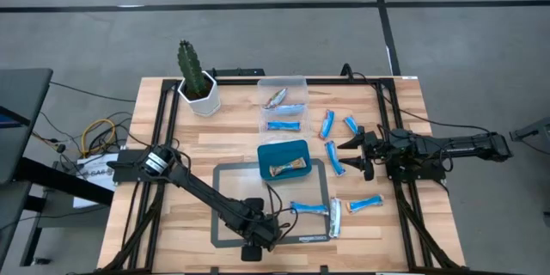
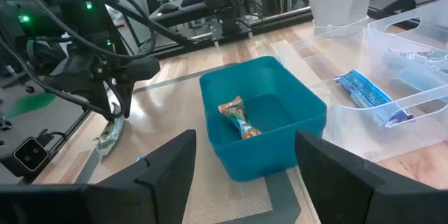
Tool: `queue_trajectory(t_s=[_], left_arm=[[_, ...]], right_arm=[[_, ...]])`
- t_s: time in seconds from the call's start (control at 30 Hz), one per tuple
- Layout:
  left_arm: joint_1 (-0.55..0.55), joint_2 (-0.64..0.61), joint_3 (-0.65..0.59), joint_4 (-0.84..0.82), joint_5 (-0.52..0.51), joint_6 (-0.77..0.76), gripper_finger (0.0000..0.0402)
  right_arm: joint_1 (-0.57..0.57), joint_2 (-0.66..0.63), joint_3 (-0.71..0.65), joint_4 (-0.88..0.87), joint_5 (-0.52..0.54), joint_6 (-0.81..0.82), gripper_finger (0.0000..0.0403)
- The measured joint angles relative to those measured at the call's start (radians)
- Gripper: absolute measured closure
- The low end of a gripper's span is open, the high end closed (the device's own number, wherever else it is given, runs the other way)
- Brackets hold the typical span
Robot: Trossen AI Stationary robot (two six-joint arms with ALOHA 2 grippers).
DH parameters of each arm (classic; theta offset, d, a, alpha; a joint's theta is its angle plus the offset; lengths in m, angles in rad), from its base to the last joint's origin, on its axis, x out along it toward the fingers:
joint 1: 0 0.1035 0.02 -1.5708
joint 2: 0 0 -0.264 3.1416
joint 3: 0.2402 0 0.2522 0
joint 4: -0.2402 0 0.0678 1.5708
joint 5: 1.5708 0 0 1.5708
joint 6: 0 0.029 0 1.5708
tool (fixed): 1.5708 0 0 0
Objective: Pick and place Granola Bars by type
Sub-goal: Put the yellow granola bar into the top transparent bin
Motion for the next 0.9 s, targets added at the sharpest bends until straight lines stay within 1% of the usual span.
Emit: queue_trajectory(t_s=[0.17,0.27,0.37,0.53,0.63,0.7,0.8,0.9], left_arm=[[-0.004,0.033,0.000,0.030,0.033,-0.001,0.0250],[-0.004,0.036,0.001,0.037,0.038,-0.005,0.0263],[-0.003,0.038,0.001,0.041,0.044,-0.006,0.0288],[-0.003,0.038,0.001,0.045,0.060,-0.007,0.0345],[-0.002,0.038,0.001,0.048,0.069,-0.007,0.0364],[0.001,0.038,0.002,0.049,0.071,-0.007,0.0364],[0.010,0.026,0.001,0.049,0.070,-0.018,0.0350],[0.029,-0.013,0.001,0.051,0.027,-0.035,0.0337]], right_arm=[[0.000,0.000,0.000,-0.002,0.000,0.000,0.0168],[0.000,0.000,0.000,-0.003,0.000,0.000,0.0168],[0.000,0.000,0.000,-0.004,0.000,0.000,0.0168],[0.000,0.000,0.000,-0.007,0.000,0.000,0.0168],[0.000,0.000,0.000,-0.007,0.000,0.000,0.0168],[0.000,0.000,0.000,-0.007,0.000,0.000,0.0168],[0.000,0.000,0.000,-0.007,0.000,0.000,0.0168],[0.000,0.000,0.000,-0.007,0.000,0.000,0.0168]])
